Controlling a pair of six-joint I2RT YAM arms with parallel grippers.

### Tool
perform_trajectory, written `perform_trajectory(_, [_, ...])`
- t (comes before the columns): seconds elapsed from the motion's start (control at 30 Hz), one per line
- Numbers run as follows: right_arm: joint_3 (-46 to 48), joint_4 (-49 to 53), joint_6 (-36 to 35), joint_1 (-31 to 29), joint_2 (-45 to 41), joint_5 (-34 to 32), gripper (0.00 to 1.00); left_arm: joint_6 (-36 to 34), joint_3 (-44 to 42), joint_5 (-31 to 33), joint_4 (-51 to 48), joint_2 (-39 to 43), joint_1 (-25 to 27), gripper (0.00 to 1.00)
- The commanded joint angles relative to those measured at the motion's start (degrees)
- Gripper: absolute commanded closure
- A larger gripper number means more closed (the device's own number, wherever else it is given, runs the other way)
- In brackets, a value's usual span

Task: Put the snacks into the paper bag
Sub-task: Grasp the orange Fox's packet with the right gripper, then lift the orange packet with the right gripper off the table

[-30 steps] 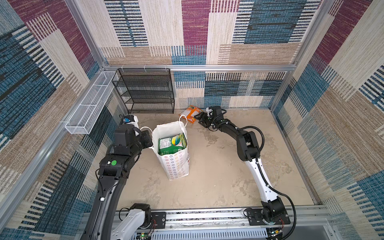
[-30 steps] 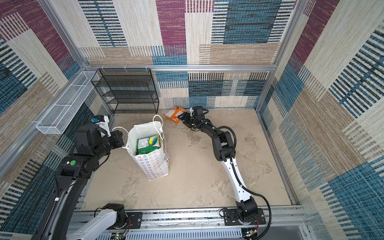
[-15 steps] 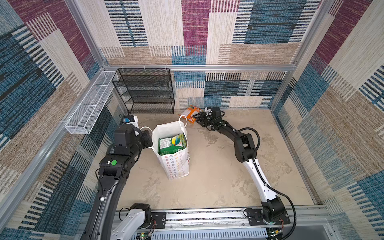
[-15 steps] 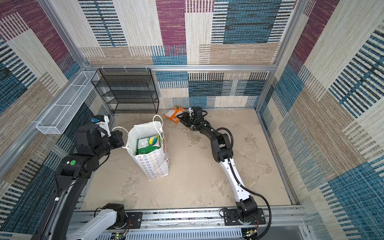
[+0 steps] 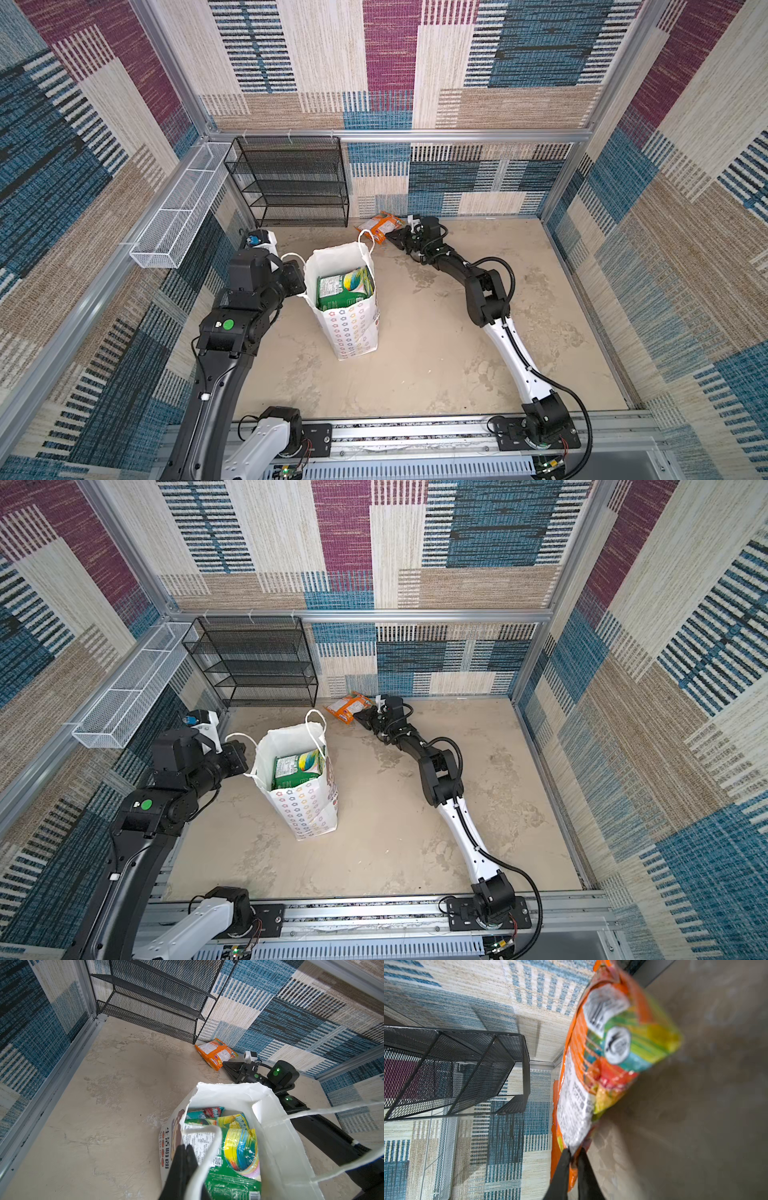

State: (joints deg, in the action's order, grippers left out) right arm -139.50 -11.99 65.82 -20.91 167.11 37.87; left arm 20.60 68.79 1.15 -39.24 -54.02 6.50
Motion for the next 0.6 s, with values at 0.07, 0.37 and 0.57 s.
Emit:
perform_trajectory(0.07, [1.3, 3.9, -2.9, -0.5, -1.3, -2.2, 0.98, -0.5, 0.2, -0.4, 2.1, 0.7, -0.1, 1.00])
perform_trajectory(0.37, [4.7, 6.1, -7.8, 0.3, -8.0, -1.8, 1.00, -0.6, 0.3, 0.3, 2.0, 1.0, -0.1, 0.99])
perform_trajectory(0.57, [14.2, 3.9, -10.3, 1.7, -18.1, -1.7, 1.00, -0.6, 0.3, 0.0, 2.1, 1.0, -0.1, 0.99])
